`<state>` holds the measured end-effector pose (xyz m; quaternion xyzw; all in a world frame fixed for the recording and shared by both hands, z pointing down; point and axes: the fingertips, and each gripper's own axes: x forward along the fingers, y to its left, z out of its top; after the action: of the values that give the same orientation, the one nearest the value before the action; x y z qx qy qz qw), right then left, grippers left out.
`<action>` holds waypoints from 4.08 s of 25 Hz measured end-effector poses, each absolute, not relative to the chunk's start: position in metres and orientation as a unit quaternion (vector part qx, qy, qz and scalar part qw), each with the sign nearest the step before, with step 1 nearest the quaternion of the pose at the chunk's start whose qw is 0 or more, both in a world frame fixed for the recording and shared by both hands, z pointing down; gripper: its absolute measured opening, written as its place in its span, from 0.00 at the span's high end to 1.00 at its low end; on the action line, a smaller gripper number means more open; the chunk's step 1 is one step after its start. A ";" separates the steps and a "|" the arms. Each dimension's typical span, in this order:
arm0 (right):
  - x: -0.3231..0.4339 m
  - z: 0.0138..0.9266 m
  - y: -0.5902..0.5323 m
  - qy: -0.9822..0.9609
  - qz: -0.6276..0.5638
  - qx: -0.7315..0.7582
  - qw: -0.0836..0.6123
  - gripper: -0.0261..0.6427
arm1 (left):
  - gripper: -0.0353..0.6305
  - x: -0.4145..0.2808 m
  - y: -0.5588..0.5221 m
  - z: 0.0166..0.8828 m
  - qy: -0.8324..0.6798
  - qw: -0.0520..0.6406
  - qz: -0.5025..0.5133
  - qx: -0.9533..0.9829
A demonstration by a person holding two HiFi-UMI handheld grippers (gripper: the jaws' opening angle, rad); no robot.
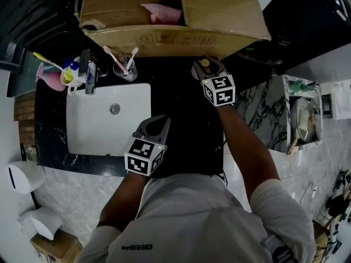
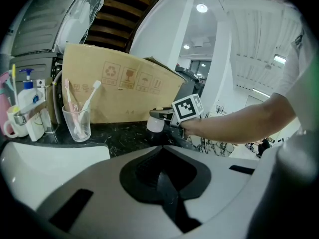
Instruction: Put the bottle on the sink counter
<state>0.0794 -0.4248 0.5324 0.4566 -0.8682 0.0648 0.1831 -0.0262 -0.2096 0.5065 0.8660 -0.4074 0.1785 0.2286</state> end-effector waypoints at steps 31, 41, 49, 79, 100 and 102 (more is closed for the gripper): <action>0.098 0.516 -0.369 -0.850 0.075 0.484 0.194 0.67 | 0.93 -0.032 -0.171 0.481 -0.412 0.209 0.153 0.874; 0.093 0.498 -0.316 -0.858 0.099 0.473 0.177 0.78 | 0.93 -0.027 -0.155 0.468 -0.409 0.208 0.135 0.878; 0.076 0.471 -0.269 -0.874 0.106 0.450 0.152 0.89 | 0.93 -0.025 -0.149 0.455 -0.408 0.196 0.127 0.883; 0.047 0.416 -0.119 -0.856 0.134 0.494 0.072 0.90 | 0.93 -0.051 -0.096 0.426 -0.304 0.165 0.112 0.931; 0.072 0.390 -0.039 -0.901 0.112 0.415 0.063 0.90 | 0.93 -0.025 -0.029 0.399 -0.382 0.158 0.085 0.906; 0.081 0.390 -0.025 -0.907 0.110 0.401 0.067 0.90 | 0.93 -0.008 -0.013 0.397 -0.386 0.160 0.083 0.905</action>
<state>0.0812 -0.0249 0.3902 0.4010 -0.9070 0.1098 0.0670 -0.0085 -0.0134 0.3973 0.9048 -0.3859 0.0831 0.1595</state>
